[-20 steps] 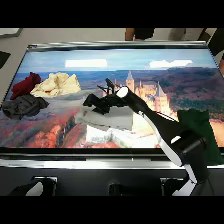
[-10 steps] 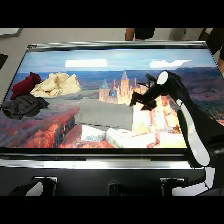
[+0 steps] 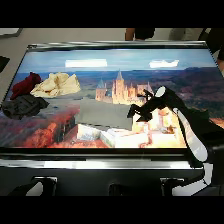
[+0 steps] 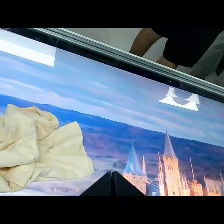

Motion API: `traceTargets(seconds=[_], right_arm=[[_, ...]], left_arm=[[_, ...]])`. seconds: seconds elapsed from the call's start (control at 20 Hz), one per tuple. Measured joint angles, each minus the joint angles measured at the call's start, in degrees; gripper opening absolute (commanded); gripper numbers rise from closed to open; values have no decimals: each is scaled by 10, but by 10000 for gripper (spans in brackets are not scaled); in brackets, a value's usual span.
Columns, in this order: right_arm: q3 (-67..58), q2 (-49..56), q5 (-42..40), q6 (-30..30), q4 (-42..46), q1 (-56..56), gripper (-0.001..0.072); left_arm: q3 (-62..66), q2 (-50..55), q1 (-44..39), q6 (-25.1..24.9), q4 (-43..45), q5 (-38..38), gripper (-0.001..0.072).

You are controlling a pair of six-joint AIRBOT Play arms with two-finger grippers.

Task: Fold the shirts.

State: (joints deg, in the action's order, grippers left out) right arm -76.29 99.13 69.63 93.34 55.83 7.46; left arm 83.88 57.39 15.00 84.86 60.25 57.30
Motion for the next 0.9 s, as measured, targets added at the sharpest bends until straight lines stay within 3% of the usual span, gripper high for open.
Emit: traceTargets(seconds=[0.1,0.25,0.3,0.35,0.4,0.45,0.5,0.7,0.9], right_arm=[[3,3,-6,-10,-11,0,661],[6,7,-37,-18,-31,0,590],[6,10,-48,-20,-43,1,531],[6,15,-59,-23,-57,3,447],[6,20,-62,-24,-66,8,311],[7,26,-64,-28,-73,14,117],[7,29,-59,-34,-78,19,47],[-7,8,-43,-57,-94,9,45],[-44,-63,-34,-53,-79,-71,44]], left_arm=[[0,0,0,-3,0,2,37],[0,0,0,-7,0,2,37],[0,0,0,-7,0,3,37],[0,0,0,-7,0,3,37],[0,0,0,-8,0,3,37],[0,0,0,-9,0,3,37],[0,0,0,-9,0,3,37],[0,0,0,-9,0,3,37],[0,0,0,-9,0,3,37]])
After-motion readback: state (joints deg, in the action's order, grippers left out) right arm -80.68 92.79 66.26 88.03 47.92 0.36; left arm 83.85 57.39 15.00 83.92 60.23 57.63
